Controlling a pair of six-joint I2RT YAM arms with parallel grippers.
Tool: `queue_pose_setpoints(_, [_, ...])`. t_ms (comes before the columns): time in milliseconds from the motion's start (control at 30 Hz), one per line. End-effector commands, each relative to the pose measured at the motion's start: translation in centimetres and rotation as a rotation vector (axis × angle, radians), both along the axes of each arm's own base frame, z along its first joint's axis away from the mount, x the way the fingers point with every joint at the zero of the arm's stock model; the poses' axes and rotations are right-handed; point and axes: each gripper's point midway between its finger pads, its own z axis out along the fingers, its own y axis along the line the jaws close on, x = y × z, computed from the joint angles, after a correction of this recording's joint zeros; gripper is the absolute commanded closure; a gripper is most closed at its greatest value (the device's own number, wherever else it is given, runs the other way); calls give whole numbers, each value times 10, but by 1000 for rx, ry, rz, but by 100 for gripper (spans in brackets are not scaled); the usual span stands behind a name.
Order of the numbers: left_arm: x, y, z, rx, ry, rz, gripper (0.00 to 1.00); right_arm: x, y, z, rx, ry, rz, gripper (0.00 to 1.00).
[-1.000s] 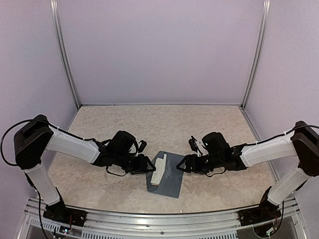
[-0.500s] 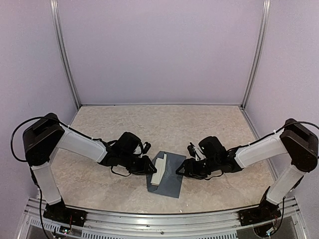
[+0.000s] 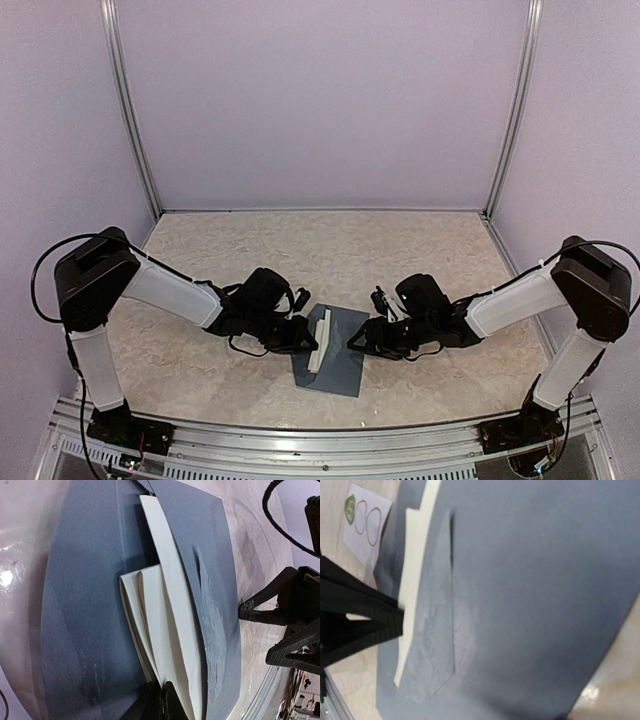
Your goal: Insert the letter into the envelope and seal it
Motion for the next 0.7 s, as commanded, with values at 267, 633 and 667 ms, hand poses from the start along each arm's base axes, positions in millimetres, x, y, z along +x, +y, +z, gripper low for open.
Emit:
queue_pose_setpoints(267, [-9, -24, -1, -62, 15, -38, 100, -5, -2, -18, -41, 49, 1, 42])
queue_pose_setpoints(633, [11, 23, 57, 15, -206, 119, 55, 9, -7, 29, -54, -137, 9, 40])
queue_pose_setpoints(667, [12, 30, 65, 10, -216, 139, 51, 10, -5, 35, -54, -162, 19, 41])
